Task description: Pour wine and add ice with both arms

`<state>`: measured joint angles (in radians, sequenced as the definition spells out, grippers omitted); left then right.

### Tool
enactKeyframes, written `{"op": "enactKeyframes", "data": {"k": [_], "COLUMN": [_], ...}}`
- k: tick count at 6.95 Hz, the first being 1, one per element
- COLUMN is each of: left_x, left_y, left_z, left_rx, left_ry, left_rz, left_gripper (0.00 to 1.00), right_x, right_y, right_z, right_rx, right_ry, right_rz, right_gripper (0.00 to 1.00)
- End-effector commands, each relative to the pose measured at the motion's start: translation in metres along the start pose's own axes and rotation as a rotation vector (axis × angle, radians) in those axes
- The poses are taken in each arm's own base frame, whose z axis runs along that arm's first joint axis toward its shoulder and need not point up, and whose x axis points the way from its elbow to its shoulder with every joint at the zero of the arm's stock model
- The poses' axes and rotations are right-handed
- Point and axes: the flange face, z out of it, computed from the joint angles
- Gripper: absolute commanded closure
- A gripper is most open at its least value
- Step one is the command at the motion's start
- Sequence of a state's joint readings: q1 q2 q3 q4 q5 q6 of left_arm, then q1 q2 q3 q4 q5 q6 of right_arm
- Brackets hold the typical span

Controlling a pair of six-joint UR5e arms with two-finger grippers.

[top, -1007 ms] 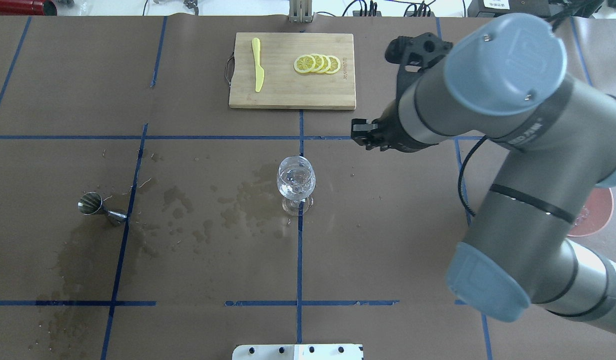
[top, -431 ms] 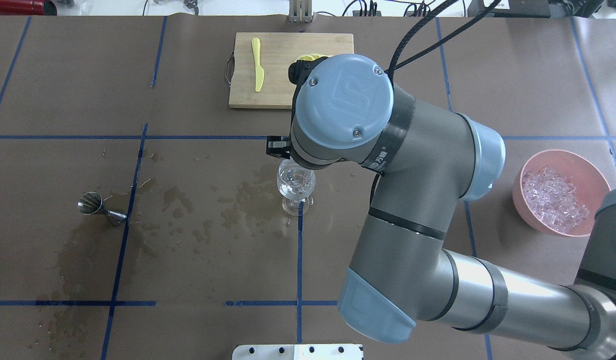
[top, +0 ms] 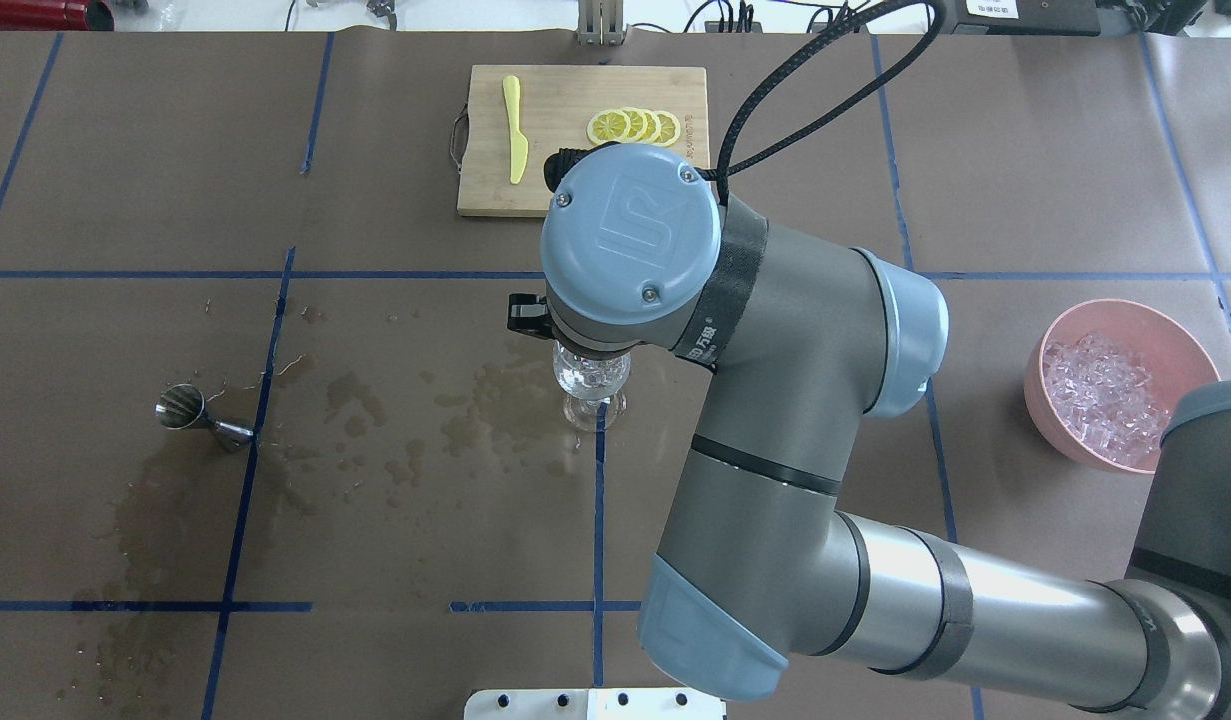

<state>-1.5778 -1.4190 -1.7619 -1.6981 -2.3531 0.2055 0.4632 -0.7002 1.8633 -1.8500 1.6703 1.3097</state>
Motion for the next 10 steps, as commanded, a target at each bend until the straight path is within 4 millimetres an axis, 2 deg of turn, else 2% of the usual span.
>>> {"op": "enactKeyframes", "data": {"k": [1,2,3,5,6,7,8,10], "left_x": [0.0,0.0,0.0,0.0,0.0,-0.001,-0.002,-0.005], "left_y": [-0.001,-0.001,-0.001,-0.001,-0.001,-0.001,0.002,0.007], "left_z": [-0.001,-0.001,-0.001,-0.001,0.0,0.0,0.0,0.002], "left_rx": [0.002,0.002,0.002,0.002,0.002,0.002,0.0,-0.009], "left_ry": [0.0,0.0,-0.002,-0.002,-0.002,-0.002,-0.004,-0.01], "left_rz": [0.001,0.001,0.001,0.001,0.003,0.003,-0.003,-0.012], "left_gripper": [0.0,0.0,0.0,0.0,0.0,0.0,0.0,0.0], "right_x": [0.0,0.0,-0.001,-0.001,0.007,0.031,0.071,0.184], "right_y": [0.003,0.007,0.007,0.006,-0.008,-0.037,-0.074,-0.144], "right_z": [0.004,0.008,0.01,0.009,0.005,0.003,-0.006,-0.027], "right_rx": [-0.005,-0.005,0.003,0.001,0.015,0.016,-0.023,-0.07], "right_ry": [0.007,0.014,0.021,0.019,0.024,0.042,0.041,0.052], "right_rz": [-0.003,-0.001,0.0,-0.002,0.008,0.029,-0.018,-0.119], "right_gripper": [0.67,0.05,0.01,0.0,0.0,0.0,0.0,0.0]}}
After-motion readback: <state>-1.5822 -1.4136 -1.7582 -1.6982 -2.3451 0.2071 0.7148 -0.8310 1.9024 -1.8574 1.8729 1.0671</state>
